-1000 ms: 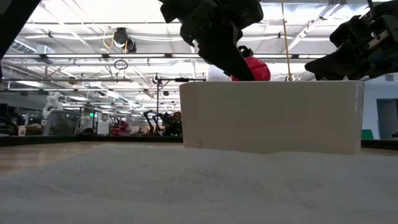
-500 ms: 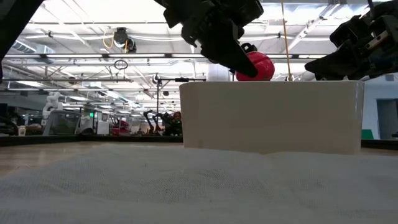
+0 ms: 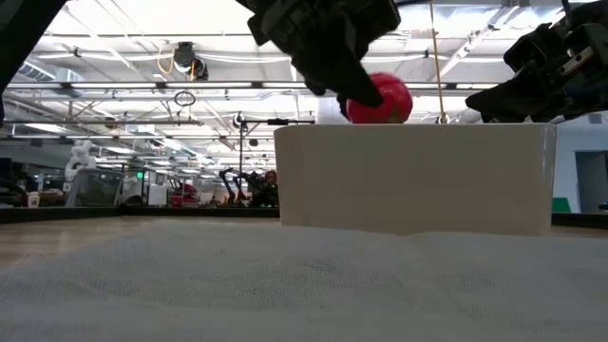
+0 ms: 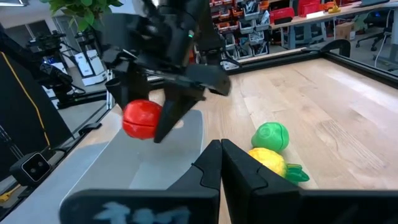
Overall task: Pick and placing Produce into tupperware
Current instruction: Put the red tomato into the gray bin
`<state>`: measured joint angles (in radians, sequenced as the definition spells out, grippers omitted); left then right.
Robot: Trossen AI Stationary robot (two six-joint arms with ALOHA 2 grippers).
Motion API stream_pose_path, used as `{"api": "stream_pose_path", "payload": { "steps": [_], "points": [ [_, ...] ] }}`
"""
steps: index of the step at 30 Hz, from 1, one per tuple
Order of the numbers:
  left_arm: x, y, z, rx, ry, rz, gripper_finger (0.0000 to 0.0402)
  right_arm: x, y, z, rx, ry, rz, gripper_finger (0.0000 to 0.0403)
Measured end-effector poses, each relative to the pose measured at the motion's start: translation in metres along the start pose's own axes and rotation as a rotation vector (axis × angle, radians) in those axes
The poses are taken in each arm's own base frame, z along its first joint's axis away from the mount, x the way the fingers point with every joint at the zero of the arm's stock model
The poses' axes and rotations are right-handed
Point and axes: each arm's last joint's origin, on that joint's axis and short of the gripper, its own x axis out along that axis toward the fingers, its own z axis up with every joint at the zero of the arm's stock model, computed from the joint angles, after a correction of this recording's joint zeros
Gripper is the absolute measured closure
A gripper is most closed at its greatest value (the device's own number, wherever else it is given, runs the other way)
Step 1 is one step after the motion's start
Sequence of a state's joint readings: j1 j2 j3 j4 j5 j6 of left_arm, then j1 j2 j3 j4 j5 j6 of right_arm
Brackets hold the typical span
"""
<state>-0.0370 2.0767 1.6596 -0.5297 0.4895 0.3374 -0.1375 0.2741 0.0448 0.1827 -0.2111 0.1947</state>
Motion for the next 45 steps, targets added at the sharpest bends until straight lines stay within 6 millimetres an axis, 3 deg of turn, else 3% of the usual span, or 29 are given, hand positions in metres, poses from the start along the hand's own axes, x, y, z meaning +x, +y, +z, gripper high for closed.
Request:
{"api": "stream_pose_path", "payload": {
  "steps": [6, 19, 45],
  "points": [
    [0.002, -0.005, 0.001, 0.004, 0.001, -0.016, 0.0131, 0.000, 0.000, 0.000, 0.002, 0.000, 0.000, 0.0403],
    [0.042, 0.007, -0.024, 0.029, 0.112, 0.002, 0.0131, 0.001, 0.000, -0.001, 0.002, 0.007, -0.002, 0.0403],
    [0.042, 0.007, -0.029, 0.053, 0.180, 0.042, 0.0131, 0.001, 0.000, -0.001, -0.007, 0.008, -0.002, 0.0403]
  ]
}}
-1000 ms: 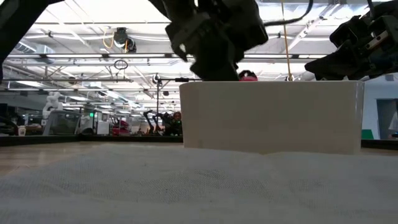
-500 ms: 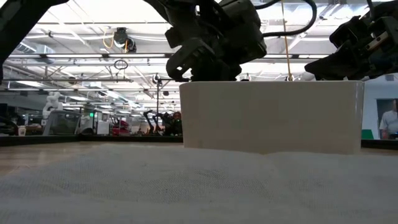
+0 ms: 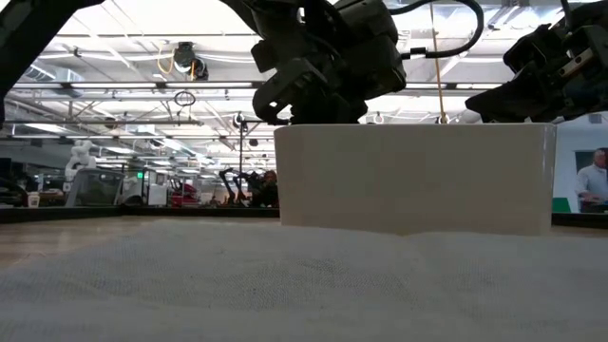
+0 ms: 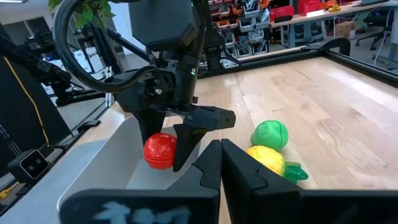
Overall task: Pick and placing Produce into tupperware
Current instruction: Put the red tomato into the gray bin
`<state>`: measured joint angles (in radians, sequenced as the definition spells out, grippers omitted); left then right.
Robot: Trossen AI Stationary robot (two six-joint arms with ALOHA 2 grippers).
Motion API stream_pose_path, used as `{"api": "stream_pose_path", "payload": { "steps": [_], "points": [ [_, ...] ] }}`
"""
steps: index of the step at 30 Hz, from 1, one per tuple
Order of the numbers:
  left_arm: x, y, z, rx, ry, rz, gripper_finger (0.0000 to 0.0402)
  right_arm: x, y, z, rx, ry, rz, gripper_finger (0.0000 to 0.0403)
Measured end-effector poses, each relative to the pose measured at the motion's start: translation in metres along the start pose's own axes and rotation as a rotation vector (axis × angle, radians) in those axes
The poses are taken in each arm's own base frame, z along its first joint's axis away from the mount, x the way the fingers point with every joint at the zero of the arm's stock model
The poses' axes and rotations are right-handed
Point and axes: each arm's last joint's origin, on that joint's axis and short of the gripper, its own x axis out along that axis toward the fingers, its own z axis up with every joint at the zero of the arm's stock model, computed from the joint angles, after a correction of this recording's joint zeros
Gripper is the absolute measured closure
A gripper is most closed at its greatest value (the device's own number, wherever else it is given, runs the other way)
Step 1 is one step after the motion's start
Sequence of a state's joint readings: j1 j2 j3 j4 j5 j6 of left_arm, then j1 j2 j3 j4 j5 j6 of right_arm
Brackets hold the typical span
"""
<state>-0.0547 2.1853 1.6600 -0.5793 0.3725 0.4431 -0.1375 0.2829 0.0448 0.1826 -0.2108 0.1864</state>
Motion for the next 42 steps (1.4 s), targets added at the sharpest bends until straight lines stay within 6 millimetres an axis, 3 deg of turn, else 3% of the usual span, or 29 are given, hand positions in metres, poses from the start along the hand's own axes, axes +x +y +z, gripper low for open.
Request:
{"api": "stream_pose_path", "payload": {
  "steps": [42],
  "points": [
    [0.0013, -0.0017, -0.0005, 0.048, 0.013, 0.000, 0.0130, 0.0000, 0.0000, 0.0000, 0.004, 0.000, 0.000, 0.0403]
  ]
}}
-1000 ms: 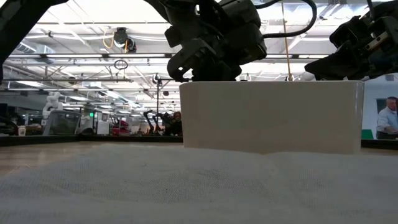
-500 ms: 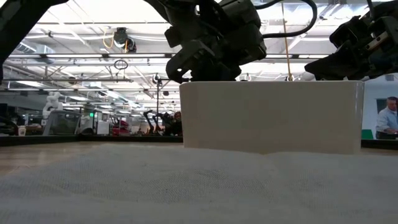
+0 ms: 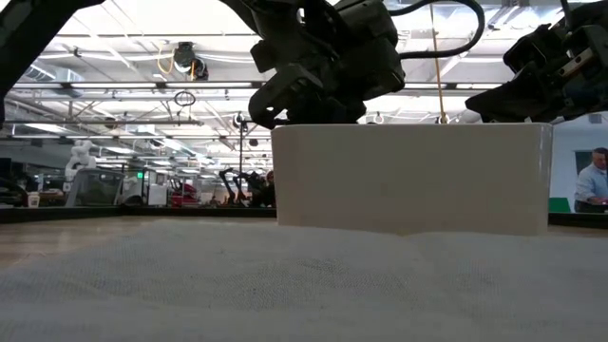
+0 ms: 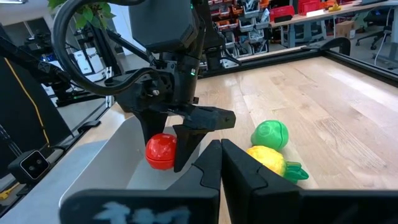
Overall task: Pick and placing Produce into tupperware
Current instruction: Put the red tomato into the gray bin
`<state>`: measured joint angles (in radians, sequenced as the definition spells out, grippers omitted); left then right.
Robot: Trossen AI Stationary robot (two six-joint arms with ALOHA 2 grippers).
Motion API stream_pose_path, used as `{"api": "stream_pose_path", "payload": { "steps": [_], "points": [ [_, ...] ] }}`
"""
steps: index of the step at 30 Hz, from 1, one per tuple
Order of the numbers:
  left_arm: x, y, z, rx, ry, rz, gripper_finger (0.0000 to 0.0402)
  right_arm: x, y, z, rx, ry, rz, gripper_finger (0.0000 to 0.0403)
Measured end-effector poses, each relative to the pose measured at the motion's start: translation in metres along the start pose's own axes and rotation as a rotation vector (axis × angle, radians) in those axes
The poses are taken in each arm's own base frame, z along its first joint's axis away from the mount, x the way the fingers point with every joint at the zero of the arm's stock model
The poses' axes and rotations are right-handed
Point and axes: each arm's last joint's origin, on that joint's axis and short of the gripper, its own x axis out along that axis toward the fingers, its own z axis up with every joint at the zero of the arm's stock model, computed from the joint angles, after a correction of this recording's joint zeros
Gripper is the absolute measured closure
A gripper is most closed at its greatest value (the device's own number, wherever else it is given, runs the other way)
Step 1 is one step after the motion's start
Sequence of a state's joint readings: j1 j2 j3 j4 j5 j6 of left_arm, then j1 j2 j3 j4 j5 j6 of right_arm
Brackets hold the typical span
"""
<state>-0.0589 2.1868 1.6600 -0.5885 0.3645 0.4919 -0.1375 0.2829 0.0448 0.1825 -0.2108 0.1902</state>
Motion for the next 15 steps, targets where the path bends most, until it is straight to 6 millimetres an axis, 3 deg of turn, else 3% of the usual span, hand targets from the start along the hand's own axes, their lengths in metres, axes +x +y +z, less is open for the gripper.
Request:
{"api": "stream_pose_path", "payload": {
  "steps": [15],
  "points": [
    [-0.0004, 0.0000, -0.0023, -0.107, 0.022, 0.000, 0.0130, 0.0000, 0.0000, 0.0000, 0.008, -0.001, 0.000, 0.0403]
  ]
}}
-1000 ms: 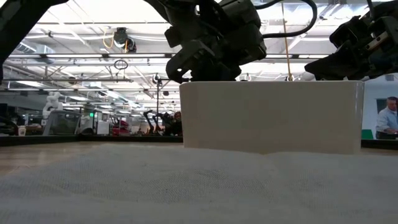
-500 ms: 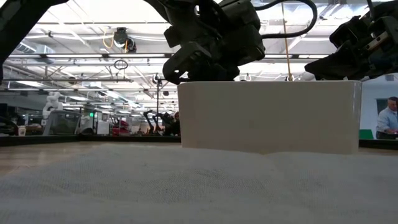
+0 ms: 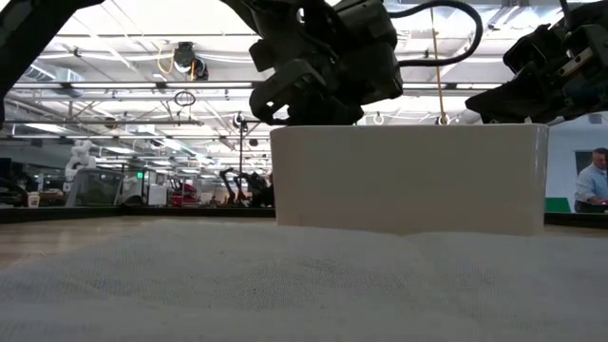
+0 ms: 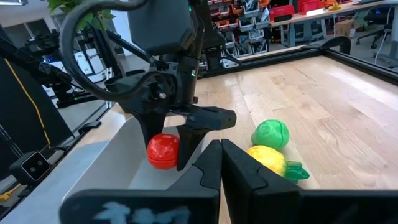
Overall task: Pick and placing Produce into tupperware
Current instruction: Put the red tomato into the gray bin
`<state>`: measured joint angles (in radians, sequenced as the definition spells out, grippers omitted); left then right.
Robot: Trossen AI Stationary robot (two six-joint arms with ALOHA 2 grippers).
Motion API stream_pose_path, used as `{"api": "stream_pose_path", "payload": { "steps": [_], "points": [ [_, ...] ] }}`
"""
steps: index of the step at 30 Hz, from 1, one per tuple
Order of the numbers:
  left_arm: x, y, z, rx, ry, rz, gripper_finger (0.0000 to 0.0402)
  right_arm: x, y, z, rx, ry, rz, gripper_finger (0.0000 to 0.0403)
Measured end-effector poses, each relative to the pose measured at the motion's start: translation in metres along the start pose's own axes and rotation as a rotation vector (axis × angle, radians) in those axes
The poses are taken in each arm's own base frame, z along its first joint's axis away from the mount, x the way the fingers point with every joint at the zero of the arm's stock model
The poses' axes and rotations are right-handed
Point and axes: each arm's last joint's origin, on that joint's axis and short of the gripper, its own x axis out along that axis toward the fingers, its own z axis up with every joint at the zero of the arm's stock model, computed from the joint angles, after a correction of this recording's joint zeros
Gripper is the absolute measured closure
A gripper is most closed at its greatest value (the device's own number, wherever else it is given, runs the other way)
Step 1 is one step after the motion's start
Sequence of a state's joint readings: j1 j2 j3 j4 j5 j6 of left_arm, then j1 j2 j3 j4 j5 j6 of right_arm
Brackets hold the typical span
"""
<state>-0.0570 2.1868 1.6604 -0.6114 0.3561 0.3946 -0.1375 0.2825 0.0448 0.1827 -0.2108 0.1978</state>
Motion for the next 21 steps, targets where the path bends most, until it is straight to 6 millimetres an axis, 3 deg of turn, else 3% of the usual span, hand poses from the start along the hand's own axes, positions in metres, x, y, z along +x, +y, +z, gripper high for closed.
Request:
{"api": "stream_pose_path", "payload": {
  "steps": [21],
  "points": [
    [-0.0007, 0.0023, 0.0010, -0.009, -0.017, 0.008, 0.0130, 0.0000, 0.0000, 0.0000, 0.000, 0.000, 0.000, 0.0403]
  ]
}}
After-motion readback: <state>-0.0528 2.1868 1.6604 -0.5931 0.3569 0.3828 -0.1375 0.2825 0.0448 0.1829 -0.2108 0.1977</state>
